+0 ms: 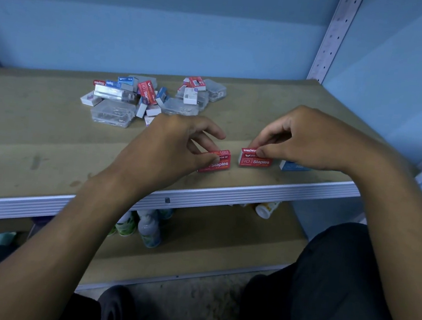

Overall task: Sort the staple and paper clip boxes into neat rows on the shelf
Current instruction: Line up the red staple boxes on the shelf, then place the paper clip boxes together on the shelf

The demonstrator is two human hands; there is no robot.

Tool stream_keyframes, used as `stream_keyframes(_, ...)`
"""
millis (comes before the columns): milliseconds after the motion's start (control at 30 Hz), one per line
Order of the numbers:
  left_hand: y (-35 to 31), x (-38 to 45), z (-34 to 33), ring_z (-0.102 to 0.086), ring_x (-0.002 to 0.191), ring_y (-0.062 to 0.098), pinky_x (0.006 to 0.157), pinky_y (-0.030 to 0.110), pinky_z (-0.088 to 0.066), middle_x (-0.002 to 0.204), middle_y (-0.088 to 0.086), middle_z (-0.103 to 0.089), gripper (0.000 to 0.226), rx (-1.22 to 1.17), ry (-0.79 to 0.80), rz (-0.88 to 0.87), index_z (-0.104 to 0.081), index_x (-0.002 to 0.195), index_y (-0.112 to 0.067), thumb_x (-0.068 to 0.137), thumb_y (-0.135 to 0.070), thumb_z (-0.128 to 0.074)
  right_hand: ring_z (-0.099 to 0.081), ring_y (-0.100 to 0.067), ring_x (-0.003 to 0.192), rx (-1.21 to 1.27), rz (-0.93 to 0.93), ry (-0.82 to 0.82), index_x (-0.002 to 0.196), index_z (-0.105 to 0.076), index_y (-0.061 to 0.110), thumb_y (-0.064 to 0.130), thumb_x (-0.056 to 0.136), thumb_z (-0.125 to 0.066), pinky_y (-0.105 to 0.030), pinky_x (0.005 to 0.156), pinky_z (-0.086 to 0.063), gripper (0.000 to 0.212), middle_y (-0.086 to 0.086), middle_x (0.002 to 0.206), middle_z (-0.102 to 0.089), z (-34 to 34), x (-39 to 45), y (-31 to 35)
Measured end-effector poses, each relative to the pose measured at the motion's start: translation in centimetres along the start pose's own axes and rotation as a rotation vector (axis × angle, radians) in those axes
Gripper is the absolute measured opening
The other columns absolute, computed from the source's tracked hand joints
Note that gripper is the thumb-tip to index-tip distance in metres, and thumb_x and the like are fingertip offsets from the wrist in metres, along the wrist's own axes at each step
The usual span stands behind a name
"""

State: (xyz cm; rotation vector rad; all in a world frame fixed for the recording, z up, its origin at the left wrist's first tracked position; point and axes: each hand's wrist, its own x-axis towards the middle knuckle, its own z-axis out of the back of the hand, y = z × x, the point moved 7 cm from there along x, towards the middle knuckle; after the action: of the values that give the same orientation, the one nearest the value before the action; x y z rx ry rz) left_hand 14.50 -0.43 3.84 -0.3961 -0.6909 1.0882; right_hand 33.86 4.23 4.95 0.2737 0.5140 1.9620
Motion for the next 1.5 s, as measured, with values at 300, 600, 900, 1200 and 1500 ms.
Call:
stream_keyframes(300, -0.4, 0.1, -0.7, -0.07, 0.078, -0.003, 0.076, 0.018, -0.056, 0.09, -0.015, -0.075, 0.035, 0.034, 0.01, -0.037, -0.07, 0.113, -0.025, 0.079, -0.021, -0.08, -0.067, 0.008, 0.084, 0.007, 0.005, 0.049, 0.096, -0.081, 0.038, 0.031, 0.089, -0.075, -0.023, 0.084, -0.055, 0.013, 0.025, 0.087, -0.075, -0.4, -0.2, 0.0)
stream_keyframes(600, -0.3, 0.0, 1.0, -0.069, 0.077, -0.004, 0.075, 0.02, -0.057, 0.087, -0.018, -0.074, 0.03, 0.048, -0.072, -0.033, -0.072, 0.109, -0.029, 0.083, -0.044, -0.07, -0.066, 0.012, 0.087, 0.049, 0.022, 0.002, 0.1, -0.078, 0.043, 0.035, 0.092, -0.07, -0.016, 0.077, -0.049, 0.014, 0.026, 0.092, -0.074, 0.1, -0.2, 0.2)
stream_keyframes(900, 1.6, -0.3, 2.5, -0.067, 0.078, -0.002, 0.073, 0.022, -0.055, 0.084, -0.017, -0.073, 0.01, 0.114, -0.116, 0.004, -0.077, 0.095, -0.027, 0.088, -0.03, -0.07, -0.065, 0.011, 0.086, 0.06, 0.067, -0.066, 0.098, -0.078, 0.044, 0.031, 0.094, -0.067, -0.015, 0.074, -0.048, 0.017, 0.025, 0.093, -0.073, -0.6, 1.1, 2.0)
stream_keyframes(1200, 3.9, -0.6, 3.9, -0.065, 0.09, 0.0, 0.082, 0.029, -0.056, 0.099, -0.017, -0.072, 0.019, 0.153, -0.1, 0.075, -0.074, 0.103, -0.028, 0.084, -0.03, -0.074, -0.064, 0.011, 0.087, 0.035, 0.113, -0.05, 0.1, -0.078, 0.04, 0.029, 0.092, -0.069, -0.012, 0.078, -0.049, 0.016, 0.024, 0.093, -0.073, -2.6, 3.2, 4.6)
stream_keyframes(1500, 9.0, -0.9, 9.1, -0.057, 0.112, 0.014, 0.091, 0.023, -0.042, 0.122, -0.005, -0.063, 0.05, 0.324, -0.22, 0.247, -0.068, 0.119, -0.027, 0.072, -0.038, -0.082, -0.053, -0.011, 0.121, 0.019, 0.164, -0.095, 0.135, -0.058, 0.043, 0.031, 0.09, -0.069, -0.023, 0.095, -0.04, 0.048, 0.005, 0.139, -0.051, -4.4, 7.9, 6.9)
